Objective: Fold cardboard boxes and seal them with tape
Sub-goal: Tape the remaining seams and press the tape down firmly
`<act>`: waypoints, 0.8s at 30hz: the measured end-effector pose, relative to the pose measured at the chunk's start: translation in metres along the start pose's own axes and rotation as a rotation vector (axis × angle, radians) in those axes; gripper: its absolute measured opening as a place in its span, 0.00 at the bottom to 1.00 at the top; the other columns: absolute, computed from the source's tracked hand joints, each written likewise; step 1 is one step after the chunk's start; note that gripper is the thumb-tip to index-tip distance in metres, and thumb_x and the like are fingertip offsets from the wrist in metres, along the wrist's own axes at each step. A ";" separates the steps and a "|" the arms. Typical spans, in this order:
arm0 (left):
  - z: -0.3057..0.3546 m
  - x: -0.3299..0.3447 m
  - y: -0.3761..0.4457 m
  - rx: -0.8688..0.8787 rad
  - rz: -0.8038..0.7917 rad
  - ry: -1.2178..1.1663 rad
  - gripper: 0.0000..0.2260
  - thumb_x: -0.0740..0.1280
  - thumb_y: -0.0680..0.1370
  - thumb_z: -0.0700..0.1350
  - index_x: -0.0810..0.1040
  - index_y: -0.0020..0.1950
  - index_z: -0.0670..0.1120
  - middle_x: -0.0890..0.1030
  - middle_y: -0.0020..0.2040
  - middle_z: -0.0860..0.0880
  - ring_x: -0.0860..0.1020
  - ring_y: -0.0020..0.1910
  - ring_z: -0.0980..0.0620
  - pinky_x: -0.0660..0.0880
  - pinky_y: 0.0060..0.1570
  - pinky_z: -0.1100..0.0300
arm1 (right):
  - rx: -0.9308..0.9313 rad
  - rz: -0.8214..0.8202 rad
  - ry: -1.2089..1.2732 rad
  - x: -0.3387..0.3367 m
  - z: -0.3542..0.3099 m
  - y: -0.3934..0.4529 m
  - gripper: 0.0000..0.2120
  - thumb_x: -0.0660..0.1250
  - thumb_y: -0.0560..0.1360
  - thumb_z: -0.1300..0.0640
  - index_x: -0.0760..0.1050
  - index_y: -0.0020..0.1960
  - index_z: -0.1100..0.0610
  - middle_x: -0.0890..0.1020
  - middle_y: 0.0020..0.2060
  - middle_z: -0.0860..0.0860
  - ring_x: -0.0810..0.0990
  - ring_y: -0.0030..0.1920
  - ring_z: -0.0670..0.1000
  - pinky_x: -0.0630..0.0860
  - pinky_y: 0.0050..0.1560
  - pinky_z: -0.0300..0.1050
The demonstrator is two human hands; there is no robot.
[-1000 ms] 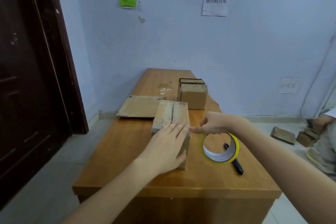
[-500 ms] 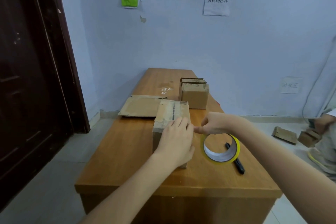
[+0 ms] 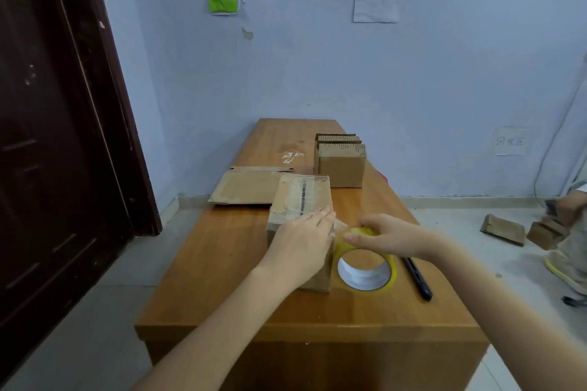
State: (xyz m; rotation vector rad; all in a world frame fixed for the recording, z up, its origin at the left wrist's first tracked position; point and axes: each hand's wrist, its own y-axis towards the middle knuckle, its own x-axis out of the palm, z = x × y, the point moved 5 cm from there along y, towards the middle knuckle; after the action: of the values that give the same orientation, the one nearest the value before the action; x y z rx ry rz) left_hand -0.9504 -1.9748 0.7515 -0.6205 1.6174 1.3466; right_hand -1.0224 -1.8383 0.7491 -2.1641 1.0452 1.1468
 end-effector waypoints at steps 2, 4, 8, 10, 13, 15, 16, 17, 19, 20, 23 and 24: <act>-0.002 0.002 0.001 -0.005 0.004 -0.010 0.21 0.51 0.84 0.48 0.59 0.76 0.45 0.61 0.76 0.50 0.61 0.74 0.54 0.60 0.69 0.61 | -0.064 0.095 0.201 0.003 0.012 -0.009 0.19 0.71 0.69 0.40 0.75 0.54 0.49 0.80 0.47 0.45 0.78 0.48 0.44 0.74 0.49 0.39; -0.002 0.004 0.000 -0.014 0.028 0.007 0.20 0.53 0.83 0.47 0.66 0.73 0.43 0.68 0.73 0.47 0.68 0.70 0.52 0.68 0.64 0.58 | -0.104 0.208 0.346 0.010 0.027 -0.017 0.19 0.76 0.68 0.49 0.74 0.56 0.46 0.80 0.47 0.42 0.78 0.50 0.44 0.75 0.50 0.39; -0.002 0.010 -0.001 0.004 0.062 0.020 0.18 0.61 0.76 0.47 0.79 0.61 0.41 0.81 0.59 0.46 0.81 0.55 0.51 0.78 0.47 0.60 | -0.117 0.405 0.523 0.031 0.046 -0.026 0.13 0.71 0.73 0.60 0.75 0.55 0.48 0.82 0.46 0.46 0.80 0.49 0.51 0.76 0.50 0.44; -0.003 0.008 -0.001 0.029 0.099 0.049 0.18 0.58 0.76 0.48 0.81 0.58 0.42 0.83 0.55 0.47 0.82 0.51 0.54 0.78 0.43 0.63 | -0.131 0.434 0.583 0.038 0.044 -0.024 0.16 0.66 0.76 0.64 0.73 0.59 0.47 0.80 0.51 0.49 0.80 0.51 0.50 0.78 0.52 0.46; 0.000 0.001 -0.002 0.022 0.108 0.055 0.19 0.57 0.80 0.48 0.73 0.67 0.40 0.79 0.62 0.46 0.78 0.59 0.53 0.76 0.51 0.62 | -0.130 0.588 0.653 0.034 0.040 -0.023 0.20 0.61 0.75 0.72 0.77 0.54 0.47 0.82 0.43 0.45 0.79 0.40 0.42 0.76 0.41 0.37; -0.001 0.003 -0.002 0.019 0.035 0.069 0.22 0.52 0.84 0.49 0.59 0.76 0.43 0.67 0.73 0.48 0.67 0.71 0.54 0.67 0.63 0.63 | -0.151 0.678 0.618 0.027 0.038 -0.028 0.23 0.60 0.74 0.75 0.78 0.50 0.47 0.82 0.40 0.42 0.78 0.38 0.39 0.73 0.40 0.31; -0.003 0.002 -0.003 0.009 0.030 0.062 0.23 0.49 0.84 0.50 0.54 0.77 0.44 0.62 0.75 0.50 0.62 0.73 0.55 0.63 0.66 0.63 | -0.169 0.686 0.569 0.023 0.036 -0.030 0.24 0.60 0.74 0.75 0.79 0.50 0.47 0.82 0.42 0.43 0.78 0.40 0.38 0.73 0.40 0.30; -0.003 0.001 -0.004 0.002 0.024 0.058 0.23 0.49 0.84 0.51 0.53 0.78 0.45 0.60 0.76 0.50 0.60 0.74 0.56 0.61 0.67 0.63 | -0.182 0.684 0.510 0.019 0.034 -0.033 0.25 0.60 0.73 0.75 0.79 0.52 0.47 0.82 0.43 0.44 0.78 0.40 0.37 0.73 0.39 0.29; -0.004 0.001 -0.004 0.001 0.011 0.051 0.24 0.49 0.84 0.52 0.53 0.78 0.45 0.60 0.76 0.51 0.60 0.74 0.56 0.60 0.68 0.63 | -0.208 0.691 0.377 0.009 0.031 -0.037 0.26 0.59 0.72 0.75 0.78 0.54 0.47 0.81 0.45 0.43 0.77 0.42 0.35 0.71 0.39 0.27; -0.004 0.001 -0.004 0.001 0.011 0.044 0.23 0.50 0.83 0.52 0.54 0.78 0.45 0.60 0.76 0.51 0.60 0.74 0.56 0.61 0.68 0.63 | -0.221 0.699 0.309 0.005 0.029 -0.038 0.27 0.59 0.71 0.75 0.77 0.55 0.45 0.81 0.46 0.43 0.77 0.43 0.36 0.70 0.39 0.27; -0.003 0.002 -0.004 0.014 0.027 0.020 0.22 0.52 0.83 0.50 0.59 0.76 0.44 0.64 0.74 0.49 0.64 0.72 0.54 0.64 0.67 0.60 | -0.243 0.704 0.177 0.001 0.026 -0.040 0.29 0.59 0.70 0.75 0.75 0.55 0.43 0.81 0.47 0.45 0.77 0.42 0.38 0.68 0.39 0.28; -0.003 0.003 -0.004 0.014 0.027 0.019 0.22 0.52 0.83 0.50 0.60 0.76 0.44 0.65 0.74 0.49 0.66 0.72 0.53 0.65 0.66 0.60 | -0.255 0.709 0.151 0.000 0.026 -0.041 0.29 0.59 0.69 0.75 0.74 0.56 0.43 0.81 0.47 0.46 0.77 0.42 0.39 0.67 0.39 0.30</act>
State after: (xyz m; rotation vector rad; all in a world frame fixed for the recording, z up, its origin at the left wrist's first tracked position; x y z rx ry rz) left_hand -0.9493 -1.9787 0.7469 -0.6065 1.6542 1.3510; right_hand -1.0016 -1.7960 0.7375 -2.1444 1.9230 1.4916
